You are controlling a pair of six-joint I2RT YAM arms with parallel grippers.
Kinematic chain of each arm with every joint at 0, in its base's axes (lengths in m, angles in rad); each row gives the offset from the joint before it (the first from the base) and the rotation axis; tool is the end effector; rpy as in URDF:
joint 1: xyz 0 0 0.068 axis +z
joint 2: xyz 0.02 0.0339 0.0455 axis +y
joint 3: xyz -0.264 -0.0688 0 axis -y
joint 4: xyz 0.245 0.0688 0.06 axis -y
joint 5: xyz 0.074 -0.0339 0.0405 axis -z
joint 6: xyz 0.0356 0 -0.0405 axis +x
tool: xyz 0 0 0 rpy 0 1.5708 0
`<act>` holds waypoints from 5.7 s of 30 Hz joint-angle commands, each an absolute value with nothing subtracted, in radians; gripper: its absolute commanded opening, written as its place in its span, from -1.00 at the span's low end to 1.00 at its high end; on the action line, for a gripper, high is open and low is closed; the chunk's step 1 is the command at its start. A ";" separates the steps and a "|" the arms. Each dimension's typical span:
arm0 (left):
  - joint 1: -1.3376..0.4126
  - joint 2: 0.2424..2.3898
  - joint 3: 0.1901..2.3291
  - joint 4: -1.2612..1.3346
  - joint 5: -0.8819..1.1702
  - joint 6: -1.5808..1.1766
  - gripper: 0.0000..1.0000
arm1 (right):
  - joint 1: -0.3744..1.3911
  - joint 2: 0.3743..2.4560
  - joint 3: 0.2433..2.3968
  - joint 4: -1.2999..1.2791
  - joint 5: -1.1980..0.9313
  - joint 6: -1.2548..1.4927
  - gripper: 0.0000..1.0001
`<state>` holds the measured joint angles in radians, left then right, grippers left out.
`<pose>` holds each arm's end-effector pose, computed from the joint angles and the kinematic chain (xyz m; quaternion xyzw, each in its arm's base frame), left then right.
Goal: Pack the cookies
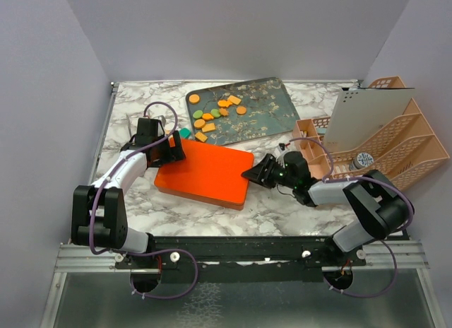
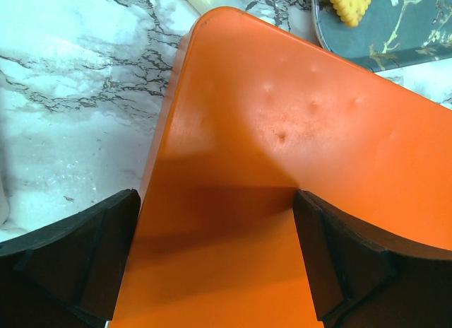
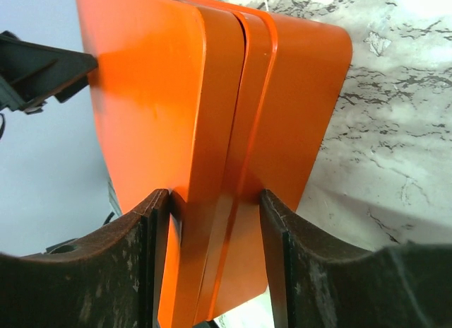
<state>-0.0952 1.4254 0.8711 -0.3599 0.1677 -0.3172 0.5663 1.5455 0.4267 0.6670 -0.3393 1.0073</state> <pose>0.2864 -0.0333 0.2104 -0.0776 0.9405 -0.1434 0.2983 0.2224 0.1554 0.1363 0.0953 0.8347 0.4715 0.2681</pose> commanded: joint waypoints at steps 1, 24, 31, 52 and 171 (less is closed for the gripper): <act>-0.110 1.428 0.848 -0.357 0.252 -0.344 0.94 | 0.568 1.645 0.318 0.812 -0.429 1.046 -0.23; -0.125 1.403 0.872 -0.365 0.242 -0.352 0.89 | 0.508 1.555 0.336 0.743 -0.469 0.949 -0.47; -0.125 1.419 0.913 -0.376 0.224 -0.363 0.81 | 0.510 1.396 0.444 0.444 -0.415 0.867 0.17; -0.134 1.372 0.847 -0.376 0.247 -0.375 0.80 | 0.569 1.236 0.370 0.284 -0.406 0.879 0.23; -0.380 0.993 0.402 -0.087 0.151 -0.831 0.73 | 0.569 1.492 0.587 0.386 -0.571 0.724 0.16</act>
<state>-0.3214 0.9512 0.3779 -0.1154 -0.0826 -0.7853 0.5171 1.4170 0.5858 0.1715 -0.4217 0.6575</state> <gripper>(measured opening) 0.861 0.583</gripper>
